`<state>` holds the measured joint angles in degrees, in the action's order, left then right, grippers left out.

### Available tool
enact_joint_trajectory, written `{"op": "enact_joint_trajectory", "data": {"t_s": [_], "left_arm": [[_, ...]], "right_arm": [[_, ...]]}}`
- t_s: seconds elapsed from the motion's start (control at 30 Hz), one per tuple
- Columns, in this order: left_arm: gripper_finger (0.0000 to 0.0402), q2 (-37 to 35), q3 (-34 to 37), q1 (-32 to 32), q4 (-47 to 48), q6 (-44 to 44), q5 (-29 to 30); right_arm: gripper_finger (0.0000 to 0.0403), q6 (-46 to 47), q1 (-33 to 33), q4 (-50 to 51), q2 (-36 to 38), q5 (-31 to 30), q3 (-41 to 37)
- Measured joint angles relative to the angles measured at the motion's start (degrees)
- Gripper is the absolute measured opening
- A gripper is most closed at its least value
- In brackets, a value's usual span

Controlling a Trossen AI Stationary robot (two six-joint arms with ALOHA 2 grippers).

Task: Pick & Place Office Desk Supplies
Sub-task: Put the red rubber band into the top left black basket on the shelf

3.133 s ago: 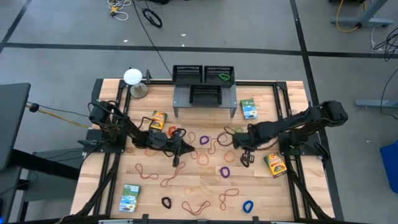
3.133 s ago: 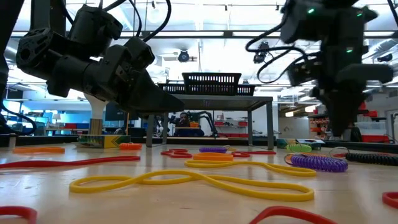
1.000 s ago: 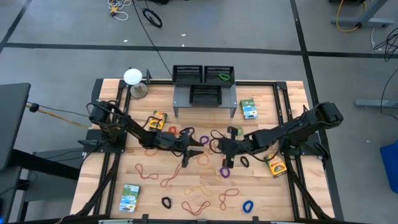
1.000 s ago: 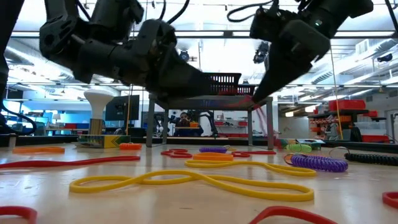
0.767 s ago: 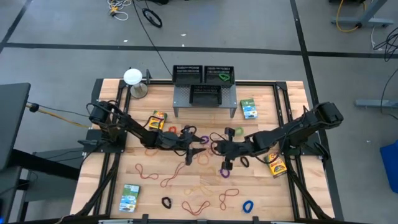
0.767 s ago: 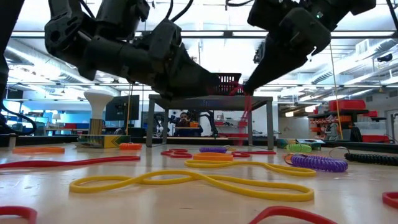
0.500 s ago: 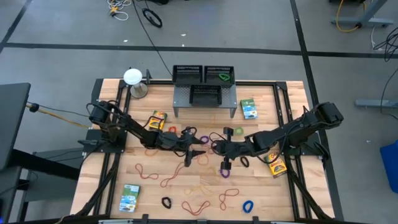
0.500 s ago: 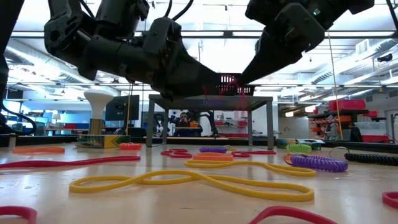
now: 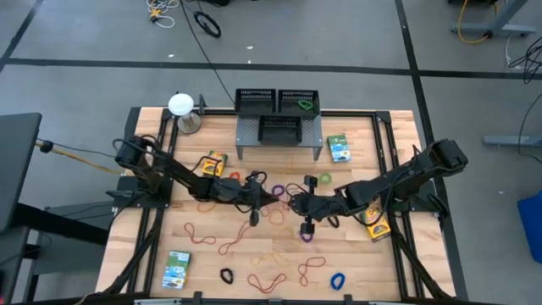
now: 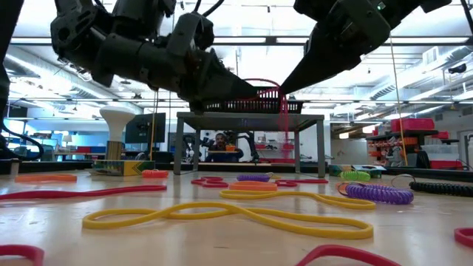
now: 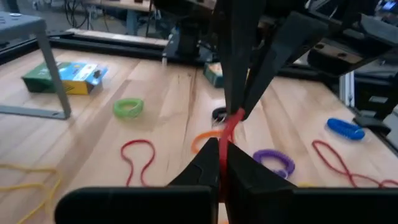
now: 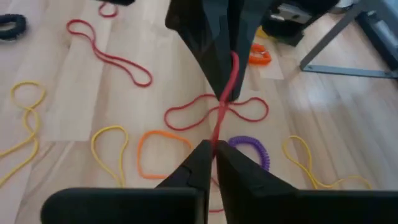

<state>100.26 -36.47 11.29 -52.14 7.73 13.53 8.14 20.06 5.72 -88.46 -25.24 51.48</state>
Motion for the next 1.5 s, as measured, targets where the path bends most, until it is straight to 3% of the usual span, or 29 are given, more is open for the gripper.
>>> {"op": "enact_joint_trajectory", "data": {"t_s": [0.23,0.33,0.43,0.63,0.83,0.97,1.1,1.3,1.5], "left_arm": [[0.0004,-10.5,0.02,0.01,13.93,-1.56,3.61],[0.0003,-15.83,0.02,0.02,18.74,-1.58,3.57],[0.0004,-21.25,0.0,0.01,23.21,-1.67,3.59],[0.0004,-33.52,-1.17,-1.3,32.73,-5.15,5.86],[0.0004,-41.5,-9.11,-10.46,49.53,-9.81,7.4],[0.0004,-41.63,-16.82,-20.59,58.95,-14.32,5.58],[0.0004,-38.33,-24.38,-31.7,64.19,-17.18,-1.54],[0.0004,-30.2,-32.2,-44.89,65.32,-20.54,-13.24],[0.0004,-21.24,-35.57,-52.61,65.46,-20.38,-21.34]], "right_arm": [[0.0111,1.94,1.04,1.91,0.27,-3.29,0.02],[0.0124,2.08,1.04,4.13,0.46,-3.05,0.04],[0.0105,2.1,1.02,4.93,0.46,-3.03,0.03],[0.001,1.46,0.93,3.79,0.46,-3.26,-0.42],[0.0015,0.12,0.87,0.86,0.46,-3.31,-0.44],[0.0005,-1.12,0.49,-0.43,0.46,-3.29,-0.44],[0.0011,-1.24,-0.26,-1.11,0.46,-3.31,-0.44],[0.0004,-1.56,-1.0,-1.67,0.46,-3.36,-0.44],[0.0007,-1.53,-1.06,-1.7,0.46,-3.36,-0.46]]}}
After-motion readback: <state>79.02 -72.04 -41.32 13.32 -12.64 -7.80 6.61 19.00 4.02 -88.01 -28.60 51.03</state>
